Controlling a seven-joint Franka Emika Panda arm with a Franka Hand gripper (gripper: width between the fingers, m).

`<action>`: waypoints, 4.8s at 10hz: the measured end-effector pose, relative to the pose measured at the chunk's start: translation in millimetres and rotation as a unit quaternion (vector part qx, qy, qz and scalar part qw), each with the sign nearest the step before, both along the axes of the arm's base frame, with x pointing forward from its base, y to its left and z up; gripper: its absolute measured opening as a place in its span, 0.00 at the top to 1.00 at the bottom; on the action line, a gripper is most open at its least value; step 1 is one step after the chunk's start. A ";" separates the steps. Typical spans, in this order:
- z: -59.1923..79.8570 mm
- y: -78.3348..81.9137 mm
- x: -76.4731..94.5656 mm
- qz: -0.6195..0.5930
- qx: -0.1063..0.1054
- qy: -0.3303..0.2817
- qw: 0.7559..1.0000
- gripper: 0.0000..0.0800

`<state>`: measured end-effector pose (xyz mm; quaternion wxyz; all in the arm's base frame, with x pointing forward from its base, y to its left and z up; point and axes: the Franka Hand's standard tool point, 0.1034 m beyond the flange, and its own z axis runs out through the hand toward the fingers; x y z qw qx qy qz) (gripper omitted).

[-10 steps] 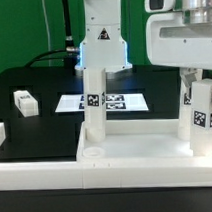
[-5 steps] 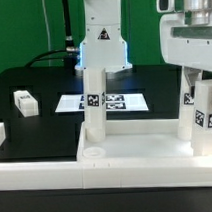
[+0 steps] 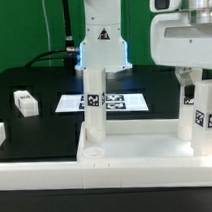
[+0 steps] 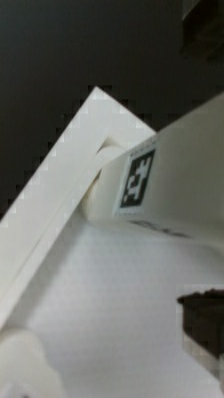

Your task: Assemble desk

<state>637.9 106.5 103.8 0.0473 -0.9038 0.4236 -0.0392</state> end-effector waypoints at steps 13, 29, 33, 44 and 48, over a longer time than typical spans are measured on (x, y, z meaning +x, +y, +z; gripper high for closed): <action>-0.4 -3.2 0.1 0.374 -0.062 -0.011 0.925 0.22; -1.7 -37.2 -4.2 0.139 -0.053 0.007 0.989 0.55; 11.9 -30.3 -20.7 0.145 -0.044 0.001 0.988 0.20; 21.0 -130.0 -50.7 0.291 -0.077 -0.016 0.953 0.19; 20.6 -153.2 -50.6 0.299 -0.079 -0.012 0.951 0.19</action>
Offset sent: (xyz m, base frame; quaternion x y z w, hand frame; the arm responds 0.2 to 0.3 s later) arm 0.0000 0.0000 0.0000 0.0000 0.0000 -0.1938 0.9810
